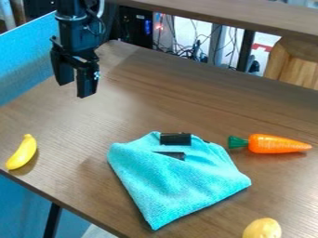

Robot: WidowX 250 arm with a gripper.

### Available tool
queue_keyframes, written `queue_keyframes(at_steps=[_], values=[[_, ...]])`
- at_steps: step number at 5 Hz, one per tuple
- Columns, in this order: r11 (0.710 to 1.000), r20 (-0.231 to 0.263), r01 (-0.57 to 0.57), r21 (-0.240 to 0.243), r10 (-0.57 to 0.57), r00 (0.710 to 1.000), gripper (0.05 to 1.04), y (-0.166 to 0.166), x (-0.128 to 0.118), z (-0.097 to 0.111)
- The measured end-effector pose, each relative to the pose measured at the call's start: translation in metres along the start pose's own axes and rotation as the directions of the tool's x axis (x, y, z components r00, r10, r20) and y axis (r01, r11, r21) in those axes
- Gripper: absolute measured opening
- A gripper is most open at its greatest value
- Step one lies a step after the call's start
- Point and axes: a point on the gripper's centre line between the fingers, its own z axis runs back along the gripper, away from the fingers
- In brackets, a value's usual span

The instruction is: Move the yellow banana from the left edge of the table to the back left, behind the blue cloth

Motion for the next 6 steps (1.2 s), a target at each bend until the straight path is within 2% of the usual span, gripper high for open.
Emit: queue_keyframes(at_steps=[1,2,3,4,5,6], values=[[1.000,-0.036,0.005,-0.023,-0.006,0.999,0.999,-0.003,-0.002,-0.013],[0.998,-0.021,0.013,-0.056,-0.015,1.000,0.999,-0.013,-0.006,-0.023],[1.000,-0.031,-0.025,-0.006,0.025,0.999,0.999,-0.008,-0.013,-0.018],[0.996,-0.082,-0.073,0.049,0.077,0.994,0.999,-0.003,-0.027,-0.016],[0.985,-0.167,-0.117,0.125,0.137,0.976,0.999,0.003,-0.046,-0.018],[0.972,-0.227,-0.160,0.170,0.196,0.954,0.999,0.005,-0.059,-0.019]])
